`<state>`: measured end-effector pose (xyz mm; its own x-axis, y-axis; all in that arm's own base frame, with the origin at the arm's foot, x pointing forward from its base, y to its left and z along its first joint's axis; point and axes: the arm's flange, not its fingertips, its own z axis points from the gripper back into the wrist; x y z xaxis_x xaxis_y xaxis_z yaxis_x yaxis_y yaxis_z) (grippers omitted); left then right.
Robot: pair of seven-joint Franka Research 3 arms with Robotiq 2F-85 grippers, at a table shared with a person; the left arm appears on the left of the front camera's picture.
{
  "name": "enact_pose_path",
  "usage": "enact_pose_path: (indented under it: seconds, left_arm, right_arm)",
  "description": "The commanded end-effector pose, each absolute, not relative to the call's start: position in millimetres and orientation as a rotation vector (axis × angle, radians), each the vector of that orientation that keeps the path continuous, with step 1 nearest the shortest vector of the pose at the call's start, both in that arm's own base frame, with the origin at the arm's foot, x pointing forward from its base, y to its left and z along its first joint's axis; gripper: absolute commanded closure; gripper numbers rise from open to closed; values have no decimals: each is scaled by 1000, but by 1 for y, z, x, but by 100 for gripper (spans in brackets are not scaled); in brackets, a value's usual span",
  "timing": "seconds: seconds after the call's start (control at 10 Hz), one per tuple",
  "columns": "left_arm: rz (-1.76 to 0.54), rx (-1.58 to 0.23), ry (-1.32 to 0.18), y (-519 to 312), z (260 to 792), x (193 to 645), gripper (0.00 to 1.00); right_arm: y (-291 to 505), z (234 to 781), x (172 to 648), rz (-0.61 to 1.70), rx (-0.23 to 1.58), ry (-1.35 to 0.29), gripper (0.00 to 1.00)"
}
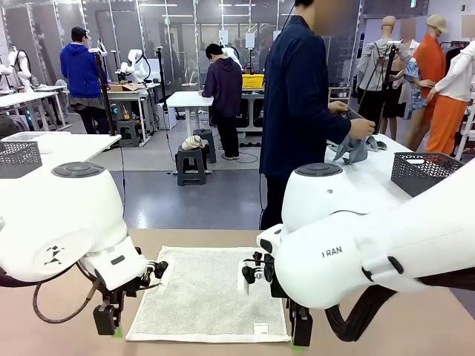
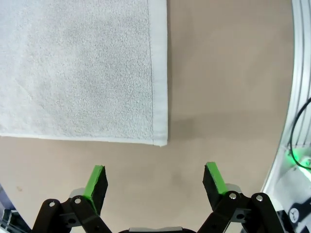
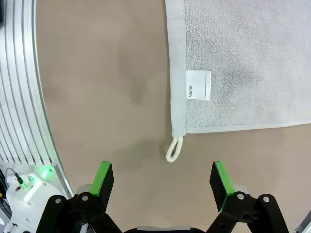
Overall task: Fold the towels and place them in the basket.
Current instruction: When a person lays out a Towel with hook on the table, fold it in half twice.
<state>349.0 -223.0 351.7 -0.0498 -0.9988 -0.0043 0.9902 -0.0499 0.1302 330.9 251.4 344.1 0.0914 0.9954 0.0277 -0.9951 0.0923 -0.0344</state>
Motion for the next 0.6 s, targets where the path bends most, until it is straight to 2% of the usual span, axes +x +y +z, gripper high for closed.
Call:
enact_pose_path:
  seconds: [0.0, 0.5]
  left_arm:
    - [-1612, 125, -145, -216, 330, 340, 0]
    - [-1604, 103, -120, -216, 315, 340, 0]
  right_arm:
    - [265, 333, 336, 1412, 1, -56, 0]
    - [271, 318, 341, 1391, 34, -38, 0]
